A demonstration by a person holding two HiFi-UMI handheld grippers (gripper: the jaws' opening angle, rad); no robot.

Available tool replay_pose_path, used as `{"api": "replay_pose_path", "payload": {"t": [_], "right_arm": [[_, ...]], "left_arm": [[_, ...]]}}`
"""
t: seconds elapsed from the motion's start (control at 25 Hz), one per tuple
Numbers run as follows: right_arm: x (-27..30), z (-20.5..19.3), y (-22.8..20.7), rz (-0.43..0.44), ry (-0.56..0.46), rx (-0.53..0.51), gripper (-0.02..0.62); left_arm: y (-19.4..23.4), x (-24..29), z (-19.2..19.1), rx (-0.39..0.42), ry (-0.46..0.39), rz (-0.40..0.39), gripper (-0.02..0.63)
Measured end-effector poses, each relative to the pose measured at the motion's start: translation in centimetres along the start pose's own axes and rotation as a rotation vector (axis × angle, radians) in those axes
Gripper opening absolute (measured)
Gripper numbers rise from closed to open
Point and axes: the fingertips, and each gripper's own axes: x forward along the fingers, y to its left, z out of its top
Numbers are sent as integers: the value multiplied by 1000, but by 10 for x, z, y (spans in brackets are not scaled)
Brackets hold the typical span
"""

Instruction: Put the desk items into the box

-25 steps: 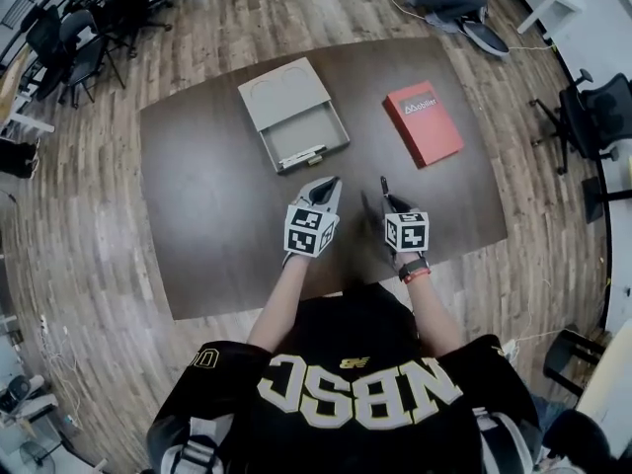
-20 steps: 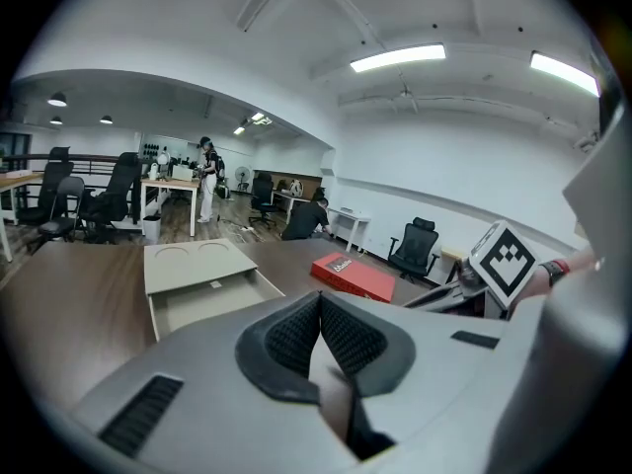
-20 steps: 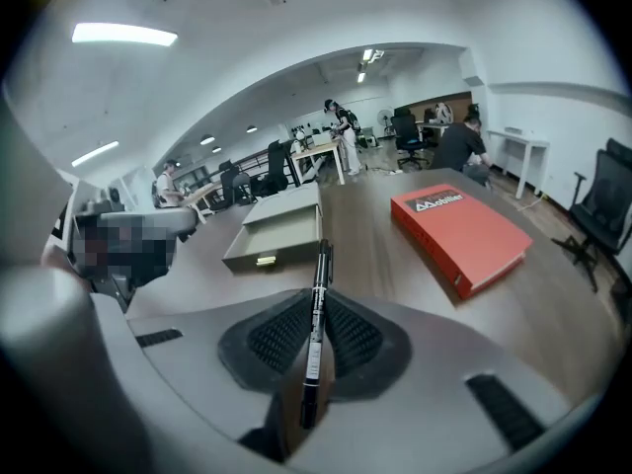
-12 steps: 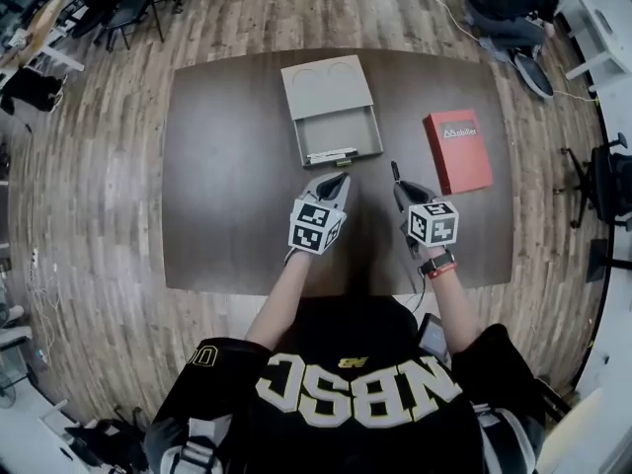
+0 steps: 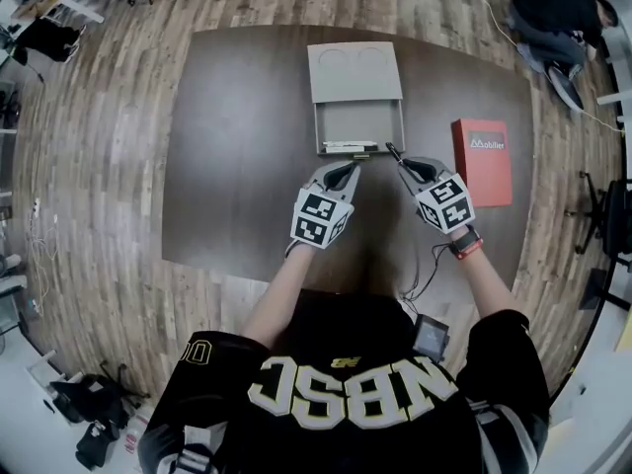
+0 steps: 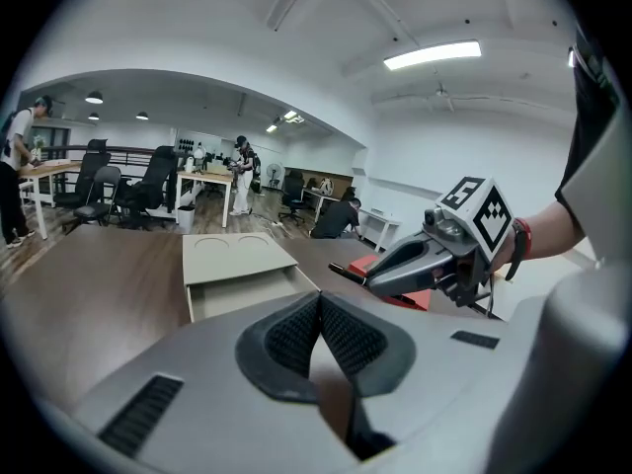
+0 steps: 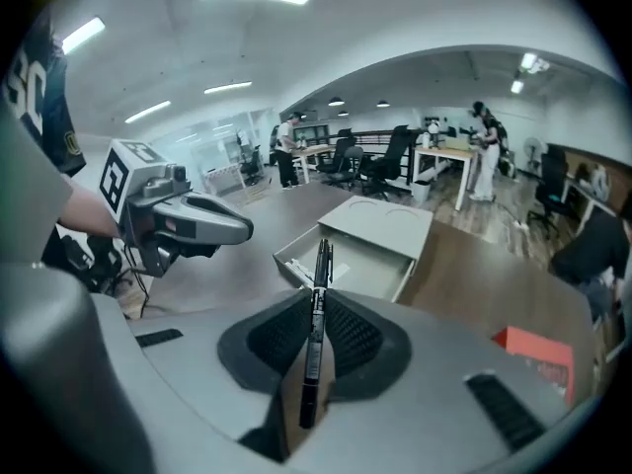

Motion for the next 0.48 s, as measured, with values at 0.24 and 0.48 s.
{"api": "replay_pose_path", "payload": {"t": [0.24, 0.48], "right_arm": [[33, 33, -7, 87, 38, -232, 51], [75, 57, -1, 157, 63, -434, 51]], "left_arm": [[12, 3, 7, -18, -12, 46, 17], [35, -3, 9, -70, -24, 111, 16]]}}
